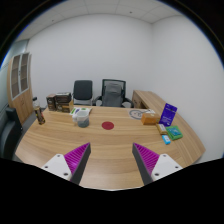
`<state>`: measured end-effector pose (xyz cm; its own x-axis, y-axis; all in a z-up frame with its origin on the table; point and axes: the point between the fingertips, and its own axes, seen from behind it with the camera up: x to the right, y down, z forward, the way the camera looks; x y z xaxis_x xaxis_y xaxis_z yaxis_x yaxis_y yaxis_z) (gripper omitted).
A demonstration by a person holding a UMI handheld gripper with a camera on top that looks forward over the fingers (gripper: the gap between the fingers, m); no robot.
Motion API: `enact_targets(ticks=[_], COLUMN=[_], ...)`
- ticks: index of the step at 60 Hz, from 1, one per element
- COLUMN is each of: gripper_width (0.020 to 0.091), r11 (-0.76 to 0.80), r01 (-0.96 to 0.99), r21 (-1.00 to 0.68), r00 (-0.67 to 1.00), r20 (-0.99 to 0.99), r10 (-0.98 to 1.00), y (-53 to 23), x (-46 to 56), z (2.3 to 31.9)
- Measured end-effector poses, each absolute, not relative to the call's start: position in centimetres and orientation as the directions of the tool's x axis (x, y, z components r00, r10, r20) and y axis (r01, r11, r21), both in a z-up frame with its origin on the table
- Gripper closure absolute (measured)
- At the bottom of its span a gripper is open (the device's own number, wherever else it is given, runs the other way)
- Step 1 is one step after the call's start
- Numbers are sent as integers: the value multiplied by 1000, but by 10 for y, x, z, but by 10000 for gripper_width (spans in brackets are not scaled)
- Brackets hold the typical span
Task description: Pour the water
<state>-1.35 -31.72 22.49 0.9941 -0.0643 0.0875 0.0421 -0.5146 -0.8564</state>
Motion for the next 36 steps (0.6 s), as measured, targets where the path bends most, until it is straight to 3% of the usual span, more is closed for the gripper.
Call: enact_targets(ticks=[18,36], gripper_width=[248,243], r11=[-547,-576], r01=[60,65], r21=[-835,-815], r00=[994,998], r20=[97,61], r10=[-40,26], y=[-299,-250], x=[-76,-247], z=[197,147])
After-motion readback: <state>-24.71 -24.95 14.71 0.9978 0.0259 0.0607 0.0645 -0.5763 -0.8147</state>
